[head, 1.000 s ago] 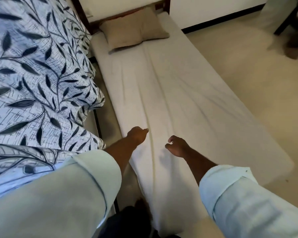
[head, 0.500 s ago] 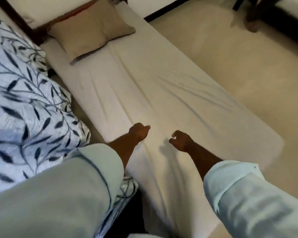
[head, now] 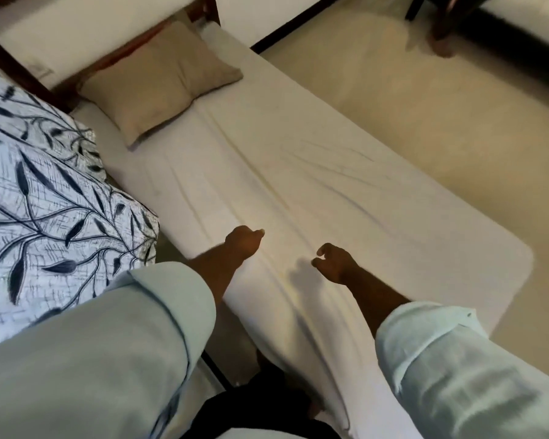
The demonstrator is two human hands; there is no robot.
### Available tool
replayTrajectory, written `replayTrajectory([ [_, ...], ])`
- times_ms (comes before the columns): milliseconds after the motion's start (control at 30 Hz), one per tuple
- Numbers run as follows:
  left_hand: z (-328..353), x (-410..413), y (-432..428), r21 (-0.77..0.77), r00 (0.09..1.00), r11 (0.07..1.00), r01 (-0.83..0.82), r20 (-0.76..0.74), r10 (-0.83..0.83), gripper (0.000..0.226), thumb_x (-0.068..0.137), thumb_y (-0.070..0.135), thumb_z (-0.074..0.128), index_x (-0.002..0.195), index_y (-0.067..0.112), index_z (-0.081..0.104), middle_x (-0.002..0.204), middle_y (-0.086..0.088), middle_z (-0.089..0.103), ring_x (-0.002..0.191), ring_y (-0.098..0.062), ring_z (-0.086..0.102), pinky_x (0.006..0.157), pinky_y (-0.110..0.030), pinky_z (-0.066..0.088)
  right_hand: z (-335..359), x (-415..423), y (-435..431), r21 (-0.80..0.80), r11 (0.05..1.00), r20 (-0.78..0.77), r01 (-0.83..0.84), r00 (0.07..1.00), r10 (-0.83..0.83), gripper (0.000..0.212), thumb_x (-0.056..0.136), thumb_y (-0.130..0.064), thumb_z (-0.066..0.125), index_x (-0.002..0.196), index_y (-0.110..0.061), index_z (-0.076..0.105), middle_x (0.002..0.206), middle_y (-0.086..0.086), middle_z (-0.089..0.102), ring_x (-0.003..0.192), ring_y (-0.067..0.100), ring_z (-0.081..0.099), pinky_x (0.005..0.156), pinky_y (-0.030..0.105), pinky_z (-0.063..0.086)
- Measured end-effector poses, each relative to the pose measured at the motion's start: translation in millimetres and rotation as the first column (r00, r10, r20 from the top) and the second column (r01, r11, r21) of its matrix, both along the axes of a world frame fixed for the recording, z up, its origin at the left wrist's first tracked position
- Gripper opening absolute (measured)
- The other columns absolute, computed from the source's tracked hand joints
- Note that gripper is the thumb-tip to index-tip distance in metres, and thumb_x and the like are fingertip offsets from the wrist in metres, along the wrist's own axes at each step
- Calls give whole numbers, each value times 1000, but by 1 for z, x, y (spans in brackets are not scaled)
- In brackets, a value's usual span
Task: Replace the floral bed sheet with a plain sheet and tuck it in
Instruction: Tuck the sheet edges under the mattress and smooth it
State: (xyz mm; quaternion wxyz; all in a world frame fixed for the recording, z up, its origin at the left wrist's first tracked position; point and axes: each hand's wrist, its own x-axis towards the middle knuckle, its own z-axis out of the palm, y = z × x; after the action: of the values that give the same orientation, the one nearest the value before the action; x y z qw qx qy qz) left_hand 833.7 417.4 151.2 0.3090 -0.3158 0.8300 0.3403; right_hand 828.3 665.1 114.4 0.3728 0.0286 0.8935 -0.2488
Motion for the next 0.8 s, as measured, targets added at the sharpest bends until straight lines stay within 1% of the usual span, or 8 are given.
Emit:
replayTrajectory([
  [167, 10, 3, 0, 17, 999, 999, 30, -25, -30, 56, 103, 47, 48, 135, 2, 56, 141, -17, 56, 132, -36, 50, 109, -39, 41, 5, 1, -12, -9, 1000, -13, -8, 1000, 8, 35, 96, -37, 61, 124, -15, 57, 123, 10, 64, 118, 28, 57, 94, 33, 42],
  [267, 15, 8, -3, -6, 998, 999, 42, -37, -42, 55, 103, 46, 47, 132, 1, 57, 140, -17, 57, 130, -36, 51, 109, -38, 41, 7, 3, -18, -23, 1000, -25, -6, 1000, 6, 36, 95, -36, 62, 123, -16, 58, 123, 10, 64, 118, 29, 58, 95, 33, 43],
  [400, 16, 12, -12, -3, 998, 1000, 21, -59, -21, 56, 103, 46, 48, 135, 1, 55, 142, -17, 54, 133, -36, 49, 111, -39, 40, 8, 6, -25, -27, 999, -22, -31, 999, 30, 36, 94, -37, 63, 124, -17, 58, 125, 11, 63, 118, 29, 58, 95, 33, 43],
  [533, 12, 5, -26, -21, 997, 998, 51, -54, -52, 55, 102, 46, 49, 132, 0, 57, 139, -18, 57, 130, -36, 51, 109, -39, 42, 5, 2, -35, -15, 999, -21, -37, 999, 36, 37, 94, -35, 62, 125, -16, 58, 127, 12, 63, 121, 29, 57, 98, 34, 44],
  [700, 0, -29, -59, -4, 996, 996, 84, -37, -84, 57, 102, 47, 50, 134, 1, 56, 140, -17, 56, 131, -36, 51, 108, -38, 42, 1, -34, -68, 14, 1000, -4, -20, 1000, 20, 39, 94, -36, 62, 128, -16, 58, 129, 12, 63, 122, 30, 56, 99, 34, 44],
  [800, -9, -62, -89, 13, 991, 991, 134, -25, -134, 59, 102, 48, 48, 136, 0, 55, 143, -19, 55, 133, -35, 50, 109, -36, 41, -2, -69, -109, 17, 999, -8, 51, 999, -51, 39, 94, -35, 63, 127, -16, 58, 130, 12, 63, 122, 30, 57, 98, 33, 43],
])
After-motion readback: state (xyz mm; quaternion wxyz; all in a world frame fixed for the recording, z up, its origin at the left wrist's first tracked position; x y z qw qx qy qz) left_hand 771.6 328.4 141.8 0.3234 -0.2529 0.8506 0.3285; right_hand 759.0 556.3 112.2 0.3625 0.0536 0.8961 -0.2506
